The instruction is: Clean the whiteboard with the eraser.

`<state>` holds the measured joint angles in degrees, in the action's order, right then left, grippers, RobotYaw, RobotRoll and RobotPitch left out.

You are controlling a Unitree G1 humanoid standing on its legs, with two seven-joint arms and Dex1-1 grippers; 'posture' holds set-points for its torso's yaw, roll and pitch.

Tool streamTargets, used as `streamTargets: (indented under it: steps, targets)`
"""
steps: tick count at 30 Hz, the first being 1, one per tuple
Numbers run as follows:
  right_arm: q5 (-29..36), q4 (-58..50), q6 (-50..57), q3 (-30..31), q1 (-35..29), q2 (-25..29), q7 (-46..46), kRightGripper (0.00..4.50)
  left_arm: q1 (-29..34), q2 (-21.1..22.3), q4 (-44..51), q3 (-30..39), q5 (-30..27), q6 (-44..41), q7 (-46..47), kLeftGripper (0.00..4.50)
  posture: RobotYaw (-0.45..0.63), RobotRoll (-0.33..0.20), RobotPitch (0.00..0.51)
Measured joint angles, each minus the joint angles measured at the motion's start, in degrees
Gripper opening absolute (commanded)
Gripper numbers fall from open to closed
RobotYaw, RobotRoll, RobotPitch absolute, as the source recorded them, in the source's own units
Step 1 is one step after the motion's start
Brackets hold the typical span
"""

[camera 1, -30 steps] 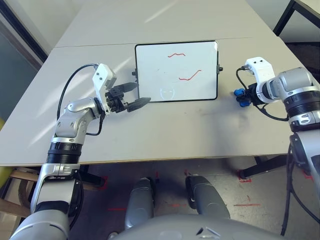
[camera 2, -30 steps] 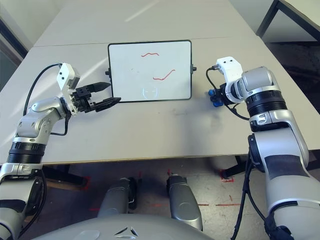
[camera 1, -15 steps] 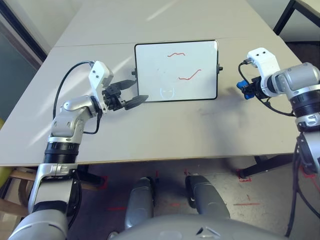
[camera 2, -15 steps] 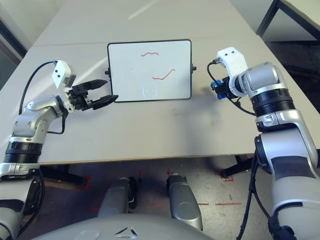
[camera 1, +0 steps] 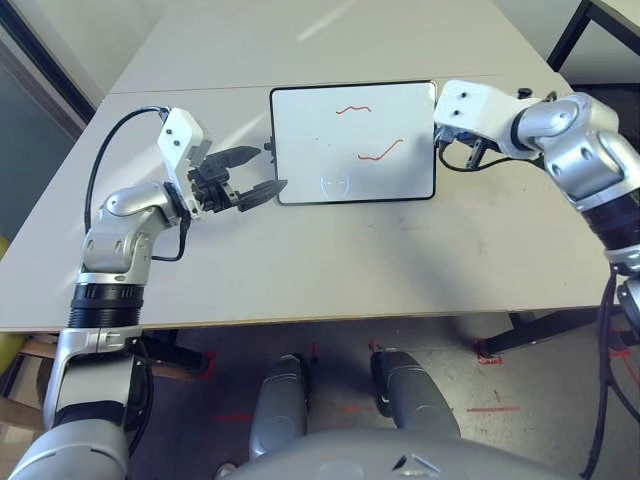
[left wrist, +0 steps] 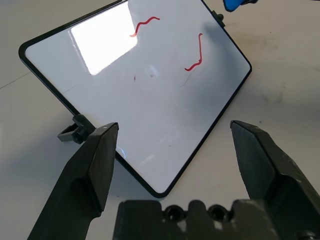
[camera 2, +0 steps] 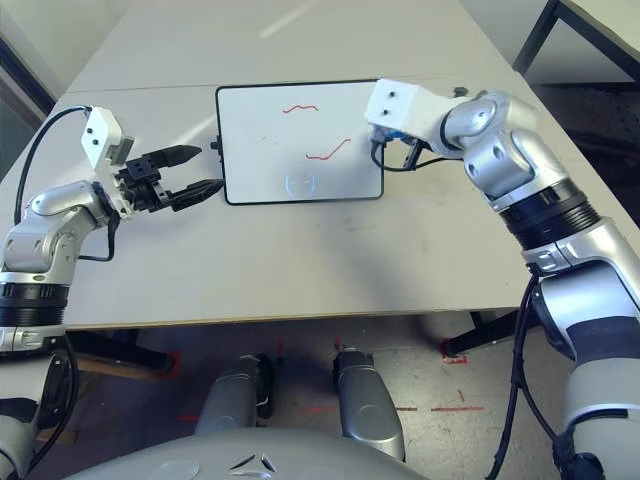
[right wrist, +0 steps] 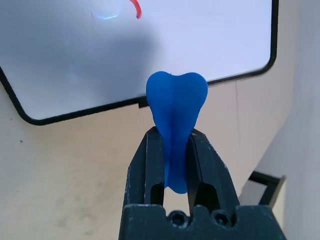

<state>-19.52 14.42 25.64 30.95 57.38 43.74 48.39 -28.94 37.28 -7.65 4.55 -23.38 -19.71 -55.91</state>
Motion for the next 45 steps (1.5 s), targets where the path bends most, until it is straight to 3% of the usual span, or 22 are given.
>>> streamTargets:
  steps: [7,14,45]
  targets:
    - [-8.5,7.9,-9.3,2.2,3.0,-4.5,-0.8,0.39,-0.1,-0.1,-0.1,-0.1,0.9,0.7,0.3,4.5,-0.16,0.0,0.112]
    - [-12.8,10.4,-12.8,2.2,3.1,-6.9,-0.3,0.39,0.0,-0.1,0.0,-0.1,1.0,0.8,0.5,4.5,-0.15,0.0,0.115]
    - [-15.5,26.5,-17.6,1.8,9.7,-15.0,1.3,0.39,2.3,-0.2,2.6,0.0,0.8,0.3,1.7,4.5,-0.11,0.0,0.125]
